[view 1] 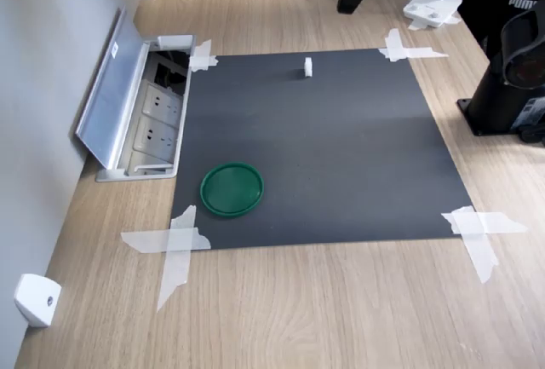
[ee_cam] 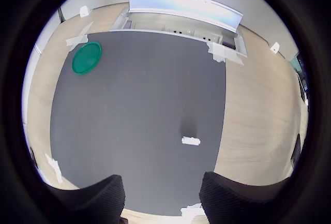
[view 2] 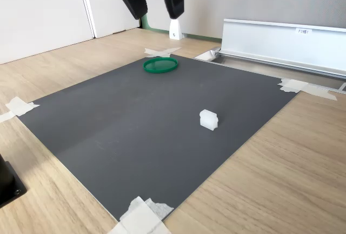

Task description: Grasp a white terminal and put it on the green lid.

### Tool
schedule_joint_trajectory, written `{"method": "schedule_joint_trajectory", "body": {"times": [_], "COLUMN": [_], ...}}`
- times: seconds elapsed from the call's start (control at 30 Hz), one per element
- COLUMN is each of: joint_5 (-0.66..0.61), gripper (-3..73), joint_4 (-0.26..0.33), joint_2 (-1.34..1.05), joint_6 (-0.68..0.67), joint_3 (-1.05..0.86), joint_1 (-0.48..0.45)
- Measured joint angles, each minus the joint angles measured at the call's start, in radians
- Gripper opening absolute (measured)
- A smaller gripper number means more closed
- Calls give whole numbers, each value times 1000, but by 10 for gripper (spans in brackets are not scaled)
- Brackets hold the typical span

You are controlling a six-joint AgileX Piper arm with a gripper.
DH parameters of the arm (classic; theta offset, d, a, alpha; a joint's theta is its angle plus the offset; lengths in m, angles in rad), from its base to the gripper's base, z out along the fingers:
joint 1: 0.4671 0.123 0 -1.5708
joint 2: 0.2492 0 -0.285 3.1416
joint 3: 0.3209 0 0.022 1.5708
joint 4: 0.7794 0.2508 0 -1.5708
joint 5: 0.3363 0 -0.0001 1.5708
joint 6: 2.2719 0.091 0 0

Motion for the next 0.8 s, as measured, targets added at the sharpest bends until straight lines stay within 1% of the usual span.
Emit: {"method": "schedule_joint_trajectory", "body": {"times": [0.1, 0.23, 0.57, 0.67, 0.8], "joint_5": [-7, -3, 96, 127, 178], "gripper": [620, 620, 620, 620, 620], "joint_4": [16, 12, 22, 32, 25], "joint_2": [38, 95, 195, 226, 259], "joint_6": [-43, -61, -98, -96, -64], "joint_3": [19, 21, 21, 21, 21], "joint_1": [-54, -99, -105, -105, -105]}}
